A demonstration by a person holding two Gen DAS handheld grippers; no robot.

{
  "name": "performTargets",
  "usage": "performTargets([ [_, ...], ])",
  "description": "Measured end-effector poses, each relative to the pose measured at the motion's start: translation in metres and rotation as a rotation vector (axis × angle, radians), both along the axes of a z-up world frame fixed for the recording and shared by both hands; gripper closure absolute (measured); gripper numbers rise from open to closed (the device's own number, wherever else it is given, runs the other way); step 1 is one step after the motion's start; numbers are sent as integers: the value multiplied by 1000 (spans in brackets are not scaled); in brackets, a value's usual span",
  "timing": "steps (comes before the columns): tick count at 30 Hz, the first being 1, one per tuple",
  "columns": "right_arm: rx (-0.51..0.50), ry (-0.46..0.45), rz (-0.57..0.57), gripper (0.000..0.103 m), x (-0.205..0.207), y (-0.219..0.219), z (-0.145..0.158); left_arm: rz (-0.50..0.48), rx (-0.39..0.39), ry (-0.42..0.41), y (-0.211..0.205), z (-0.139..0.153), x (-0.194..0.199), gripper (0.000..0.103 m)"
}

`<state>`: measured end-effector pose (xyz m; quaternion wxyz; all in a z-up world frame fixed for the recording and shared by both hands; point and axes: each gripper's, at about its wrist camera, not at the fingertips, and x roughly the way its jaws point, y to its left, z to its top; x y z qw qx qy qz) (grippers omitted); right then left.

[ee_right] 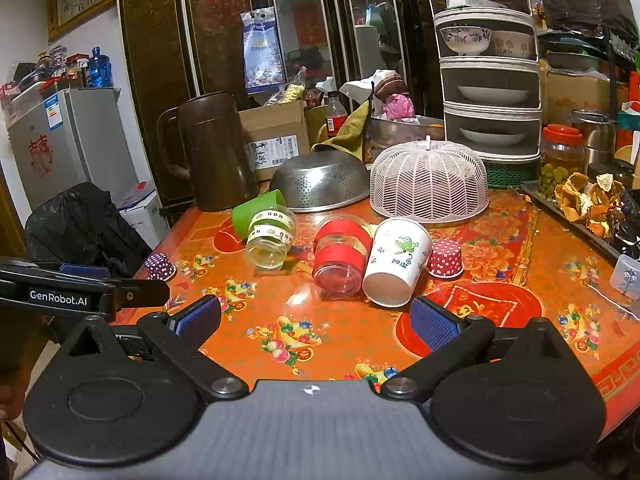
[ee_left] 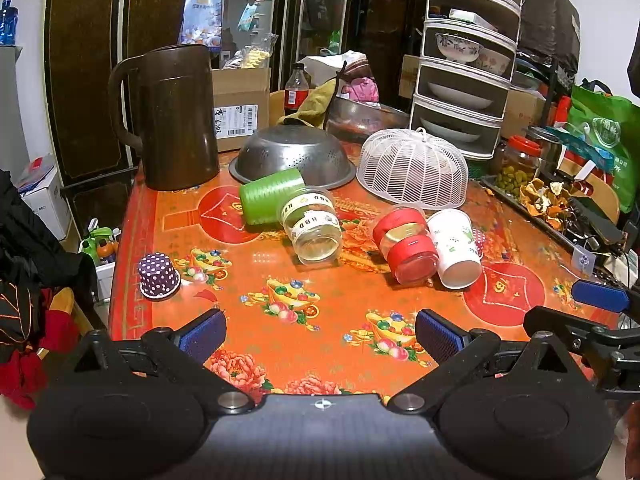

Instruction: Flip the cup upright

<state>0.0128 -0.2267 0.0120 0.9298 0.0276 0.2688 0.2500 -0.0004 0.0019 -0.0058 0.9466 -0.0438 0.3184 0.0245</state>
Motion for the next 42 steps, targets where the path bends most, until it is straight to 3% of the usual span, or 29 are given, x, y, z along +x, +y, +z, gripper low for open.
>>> performTargets([
  [42,0,0,1,1,-3,-2,1,5,-10,17,0,0,-2,1],
])
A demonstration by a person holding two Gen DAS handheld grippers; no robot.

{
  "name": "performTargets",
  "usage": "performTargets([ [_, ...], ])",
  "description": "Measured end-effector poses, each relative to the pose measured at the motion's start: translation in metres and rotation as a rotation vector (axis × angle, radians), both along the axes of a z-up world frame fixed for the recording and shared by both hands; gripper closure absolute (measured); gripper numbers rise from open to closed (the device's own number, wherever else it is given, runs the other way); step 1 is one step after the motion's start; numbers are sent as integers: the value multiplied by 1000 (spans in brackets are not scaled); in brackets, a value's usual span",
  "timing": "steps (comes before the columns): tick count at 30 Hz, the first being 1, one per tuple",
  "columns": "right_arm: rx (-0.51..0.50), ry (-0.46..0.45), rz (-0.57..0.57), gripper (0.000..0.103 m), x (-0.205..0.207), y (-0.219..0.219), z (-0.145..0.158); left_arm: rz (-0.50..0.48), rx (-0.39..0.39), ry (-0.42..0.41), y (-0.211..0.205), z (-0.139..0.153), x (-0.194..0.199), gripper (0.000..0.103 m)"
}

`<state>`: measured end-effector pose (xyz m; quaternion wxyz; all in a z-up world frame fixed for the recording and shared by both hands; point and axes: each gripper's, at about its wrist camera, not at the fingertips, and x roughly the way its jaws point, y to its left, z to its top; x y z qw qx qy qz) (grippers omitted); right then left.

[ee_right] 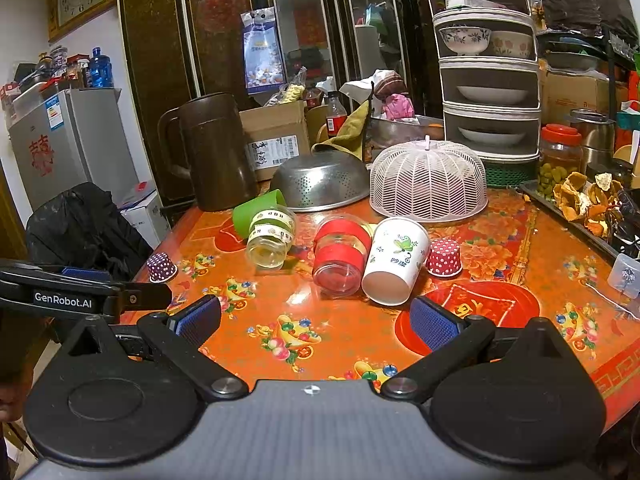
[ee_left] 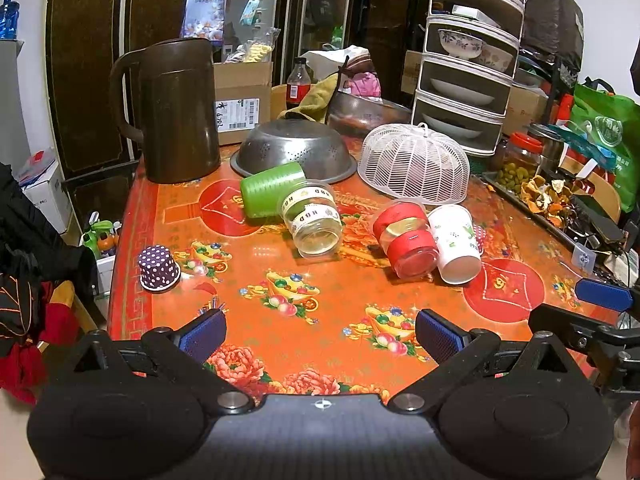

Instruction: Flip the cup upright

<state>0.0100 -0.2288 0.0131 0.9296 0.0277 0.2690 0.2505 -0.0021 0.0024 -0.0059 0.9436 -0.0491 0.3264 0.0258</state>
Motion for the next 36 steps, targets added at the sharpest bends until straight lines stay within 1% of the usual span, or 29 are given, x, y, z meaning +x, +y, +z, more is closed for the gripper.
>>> performTargets([
  [36,10,7,3,1,1,0,0,3,-3,9,1,-2,2,1],
])
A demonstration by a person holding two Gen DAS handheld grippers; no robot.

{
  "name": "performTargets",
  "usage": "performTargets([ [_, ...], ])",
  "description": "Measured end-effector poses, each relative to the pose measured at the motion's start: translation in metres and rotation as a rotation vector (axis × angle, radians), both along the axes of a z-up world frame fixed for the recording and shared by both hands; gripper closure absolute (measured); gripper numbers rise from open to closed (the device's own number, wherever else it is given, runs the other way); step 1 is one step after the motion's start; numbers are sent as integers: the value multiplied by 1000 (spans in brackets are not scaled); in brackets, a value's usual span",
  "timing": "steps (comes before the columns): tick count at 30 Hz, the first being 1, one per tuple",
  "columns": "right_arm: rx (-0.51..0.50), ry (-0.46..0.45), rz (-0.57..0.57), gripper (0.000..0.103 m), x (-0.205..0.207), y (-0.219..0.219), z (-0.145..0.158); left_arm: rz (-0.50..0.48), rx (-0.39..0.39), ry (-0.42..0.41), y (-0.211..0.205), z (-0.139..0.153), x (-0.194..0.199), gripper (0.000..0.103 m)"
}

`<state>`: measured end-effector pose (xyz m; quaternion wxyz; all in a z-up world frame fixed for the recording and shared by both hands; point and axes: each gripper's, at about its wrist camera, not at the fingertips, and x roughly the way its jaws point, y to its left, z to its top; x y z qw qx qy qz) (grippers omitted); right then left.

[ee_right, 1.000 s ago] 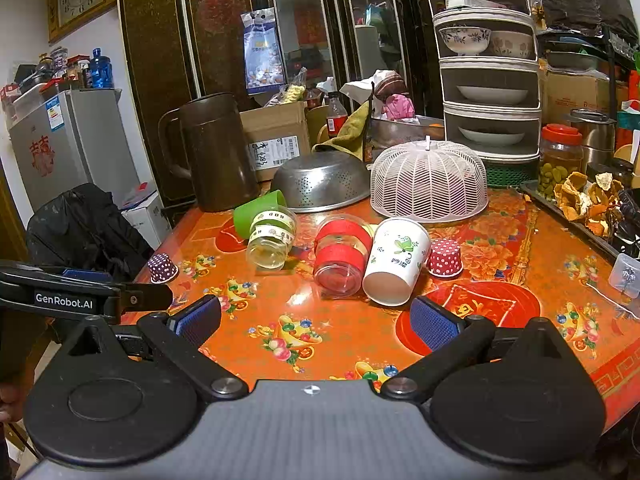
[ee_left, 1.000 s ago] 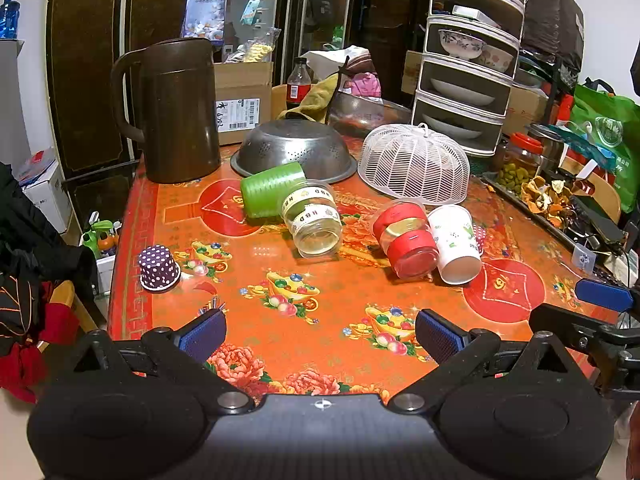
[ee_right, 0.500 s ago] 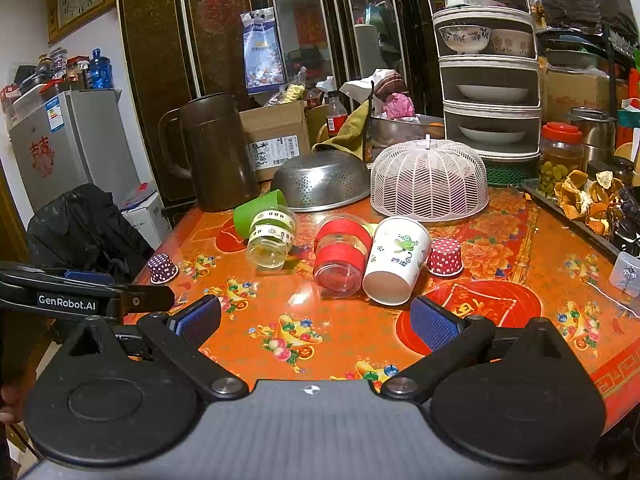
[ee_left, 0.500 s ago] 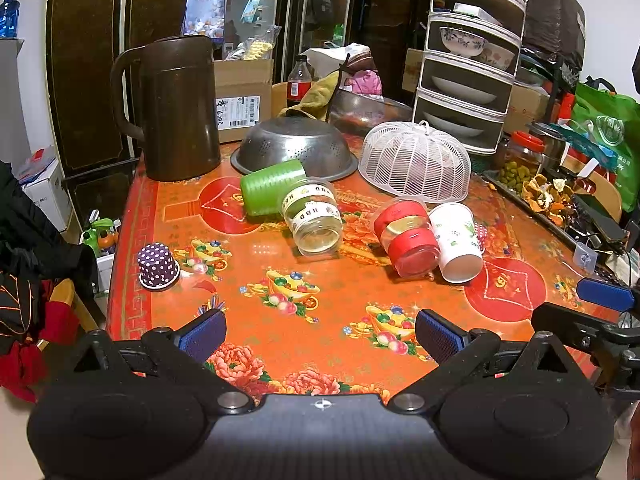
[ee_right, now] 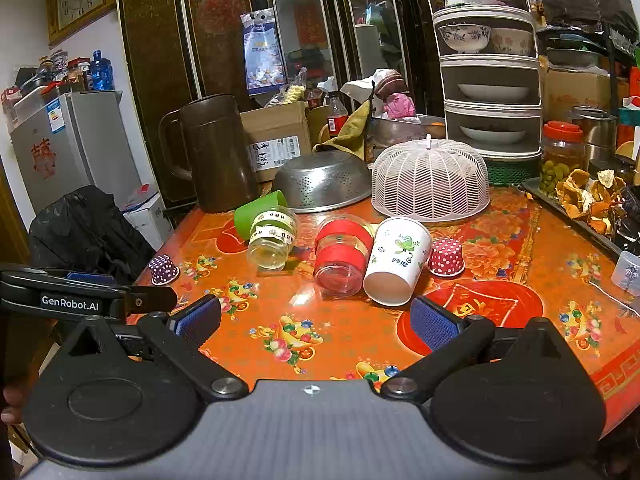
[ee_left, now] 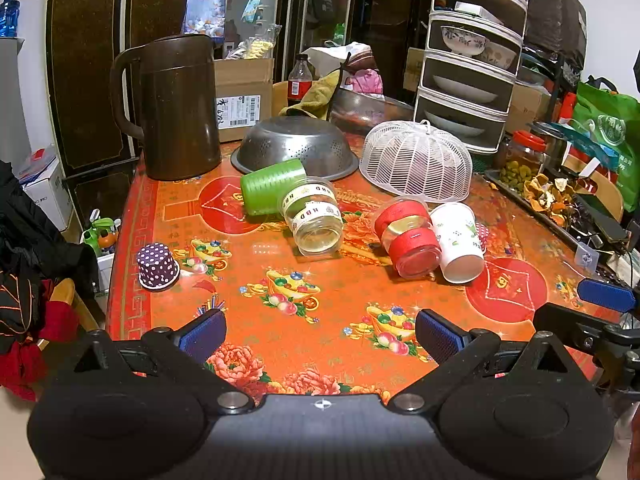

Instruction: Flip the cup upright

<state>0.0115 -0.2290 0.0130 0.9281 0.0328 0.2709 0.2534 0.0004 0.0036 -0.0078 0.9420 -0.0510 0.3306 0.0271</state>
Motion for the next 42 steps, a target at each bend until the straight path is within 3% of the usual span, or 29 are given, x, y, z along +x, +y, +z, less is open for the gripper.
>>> performTargets([
  [6,9,10,1,1,3,-4,-3,15,7,24,1,-2,13,1],
  [9,13,16,0,1,6,-7,-5,24,-30,30,11,9,35,1],
  [13,31,29,5,1,9,-15,-9,61,-51,128,25,18,103,1],
  [17,54,38,16,1,9,-21,-12,123,-89,244,36,0,172,2],
  [20,70,41,17,1,9,-31,-14,125,-91,290,31,-12,197,6],
  [23,82,48,2,1,13,-41,-16,135,-116,323,25,-21,210,7],
  [31,118,68,-11,1,17,-57,-20,163,-80,385,15,-45,236,13],
  [36,134,70,-13,1,17,-62,-20,174,-65,392,13,-51,241,28],
  [38,135,71,-14,1,16,-63,-20,167,-57,402,12,-53,241,45],
  [42,139,64,-9,1,14,-62,-19,134,-64,376,11,-43,225,46],
])
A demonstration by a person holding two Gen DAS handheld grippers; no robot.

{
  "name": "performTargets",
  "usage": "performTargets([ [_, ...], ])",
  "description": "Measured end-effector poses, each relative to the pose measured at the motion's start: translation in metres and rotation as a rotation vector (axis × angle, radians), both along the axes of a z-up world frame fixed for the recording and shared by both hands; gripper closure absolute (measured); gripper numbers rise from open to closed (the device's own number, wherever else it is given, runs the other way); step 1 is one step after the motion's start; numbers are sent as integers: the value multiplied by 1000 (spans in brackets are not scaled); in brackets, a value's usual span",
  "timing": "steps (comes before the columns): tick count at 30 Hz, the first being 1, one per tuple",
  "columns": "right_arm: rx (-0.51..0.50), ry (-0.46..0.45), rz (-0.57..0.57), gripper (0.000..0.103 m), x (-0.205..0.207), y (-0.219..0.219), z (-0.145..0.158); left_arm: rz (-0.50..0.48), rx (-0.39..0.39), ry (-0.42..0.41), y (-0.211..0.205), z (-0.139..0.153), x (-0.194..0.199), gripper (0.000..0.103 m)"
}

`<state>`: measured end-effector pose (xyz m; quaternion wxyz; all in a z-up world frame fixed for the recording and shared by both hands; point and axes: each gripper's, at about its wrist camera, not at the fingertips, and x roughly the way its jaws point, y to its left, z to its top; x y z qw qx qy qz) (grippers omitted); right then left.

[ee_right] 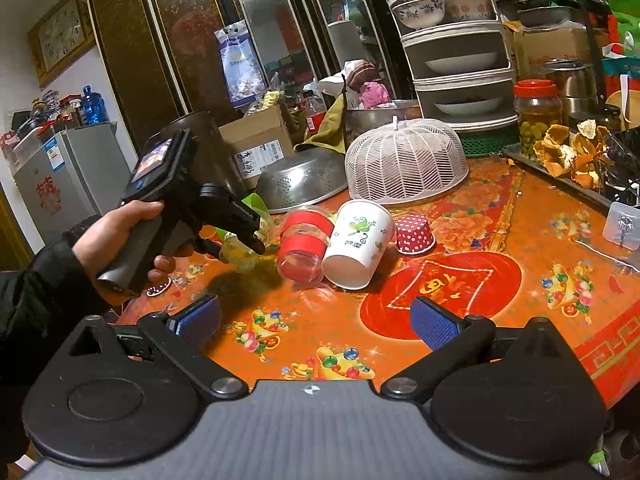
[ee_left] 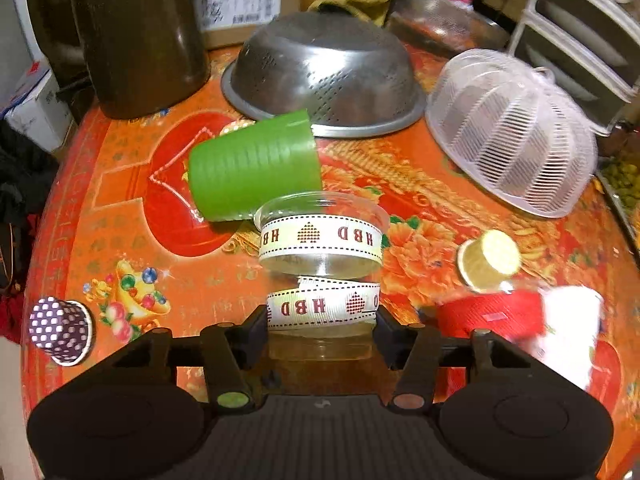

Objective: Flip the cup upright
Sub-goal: 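Grasp the clear HBD-ribbon cup lying on its side with the left tool, then lift the cup with the left tool while the right tool grasps its rim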

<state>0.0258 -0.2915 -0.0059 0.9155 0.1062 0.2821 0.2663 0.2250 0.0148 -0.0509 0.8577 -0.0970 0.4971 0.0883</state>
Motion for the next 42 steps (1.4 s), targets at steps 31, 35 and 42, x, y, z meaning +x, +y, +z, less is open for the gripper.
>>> performTargets([
  [31,112,379,90,1,26,21,-19,-286,-180,-143,-70,-19,-214,46],
  [35,150,505,128,1,47,39,-30,-280,-211,-160,-71,-22,-217,45],
  [42,126,617,152,5,62,69,-37,-262,-259,-151,-68,-26,-216,46],
])
